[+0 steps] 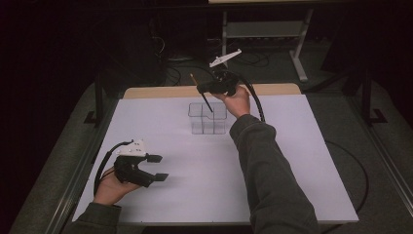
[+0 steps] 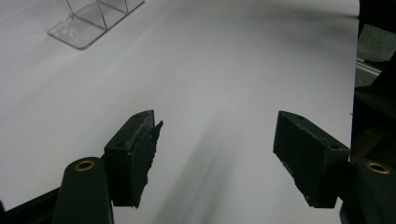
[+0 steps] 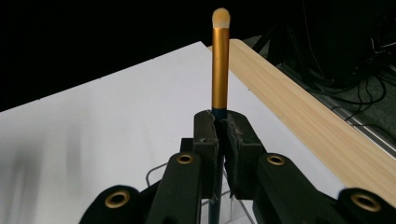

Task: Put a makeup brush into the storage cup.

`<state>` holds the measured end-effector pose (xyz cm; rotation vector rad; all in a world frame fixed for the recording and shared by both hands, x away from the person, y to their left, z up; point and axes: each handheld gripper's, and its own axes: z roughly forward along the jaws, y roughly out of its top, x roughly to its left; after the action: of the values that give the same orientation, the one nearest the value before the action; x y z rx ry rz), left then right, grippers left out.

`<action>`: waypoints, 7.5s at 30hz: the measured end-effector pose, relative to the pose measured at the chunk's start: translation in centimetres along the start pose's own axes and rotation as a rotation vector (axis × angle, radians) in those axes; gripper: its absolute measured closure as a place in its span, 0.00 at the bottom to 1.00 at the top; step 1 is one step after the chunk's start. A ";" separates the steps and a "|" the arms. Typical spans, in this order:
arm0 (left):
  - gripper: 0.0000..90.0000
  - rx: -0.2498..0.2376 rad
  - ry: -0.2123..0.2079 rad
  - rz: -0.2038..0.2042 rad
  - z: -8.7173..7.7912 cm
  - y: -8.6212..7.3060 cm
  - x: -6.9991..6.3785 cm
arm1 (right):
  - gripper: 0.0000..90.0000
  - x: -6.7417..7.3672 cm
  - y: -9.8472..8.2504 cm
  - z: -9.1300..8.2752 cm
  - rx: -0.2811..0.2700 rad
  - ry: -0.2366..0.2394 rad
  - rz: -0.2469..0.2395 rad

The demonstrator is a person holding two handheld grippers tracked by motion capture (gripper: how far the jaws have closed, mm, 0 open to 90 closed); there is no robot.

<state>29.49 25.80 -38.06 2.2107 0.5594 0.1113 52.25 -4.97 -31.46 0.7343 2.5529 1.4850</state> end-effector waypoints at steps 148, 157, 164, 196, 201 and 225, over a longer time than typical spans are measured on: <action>0.29 0.022 -0.009 -0.016 1.1 -0.2 0.6 | 0.46 2.6 -9.3 -5.9 0.109 -0.078 0.077; 0.29 0.023 -0.007 -0.017 1.1 -0.2 0.6 | 0.43 3.0 -10.0 -6.3 0.111 -0.076 0.072; 0.28 0.024 -0.006 -0.016 1.1 -0.2 0.6 | 0.42 3.3 -10.3 -6.8 0.116 -0.073 0.082; 0.27 0.021 -0.007 -0.016 1.3 -0.1 0.6 | 0.40 3.9 -12.6 -8.7 0.126 -0.082 0.102; 0.27 0.023 -0.007 -0.014 1.4 0.0 0.6 | 0.40 4.1 -13.0 -9.0 0.126 -0.087 0.107; 0.27 0.014 0.000 -0.014 1.1 0.0 0.5 | 0.39 4.4 -14.1 -11.3 0.153 -0.120 0.155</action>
<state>30.22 25.26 -38.84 2.2199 0.5769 0.1002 39.75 -17.71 -36.77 1.0303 2.5908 1.2504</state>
